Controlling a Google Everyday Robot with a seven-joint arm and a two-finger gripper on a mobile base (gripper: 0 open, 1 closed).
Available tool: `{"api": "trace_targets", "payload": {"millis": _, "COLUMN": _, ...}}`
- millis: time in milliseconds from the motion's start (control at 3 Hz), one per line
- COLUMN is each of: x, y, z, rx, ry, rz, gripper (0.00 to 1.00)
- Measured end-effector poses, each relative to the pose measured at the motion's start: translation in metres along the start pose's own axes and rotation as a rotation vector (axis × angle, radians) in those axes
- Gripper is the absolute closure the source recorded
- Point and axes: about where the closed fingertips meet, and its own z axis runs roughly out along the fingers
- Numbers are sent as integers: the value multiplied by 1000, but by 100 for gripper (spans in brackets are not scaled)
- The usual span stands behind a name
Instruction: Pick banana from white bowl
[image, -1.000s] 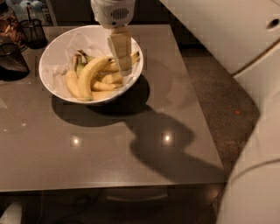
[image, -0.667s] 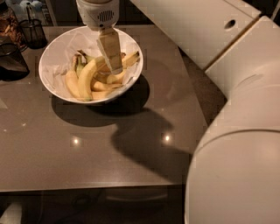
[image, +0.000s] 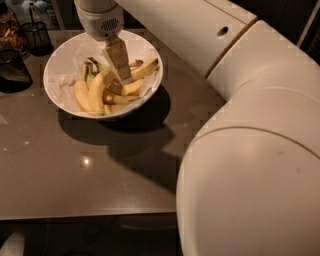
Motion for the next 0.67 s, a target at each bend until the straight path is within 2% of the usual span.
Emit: {"api": "trace_targets", "payload": {"millis": 667, "x": 6, "y": -6, "z": 16, "rx": -18, "ry": 14, "rz": -11, "gripper": 40}}
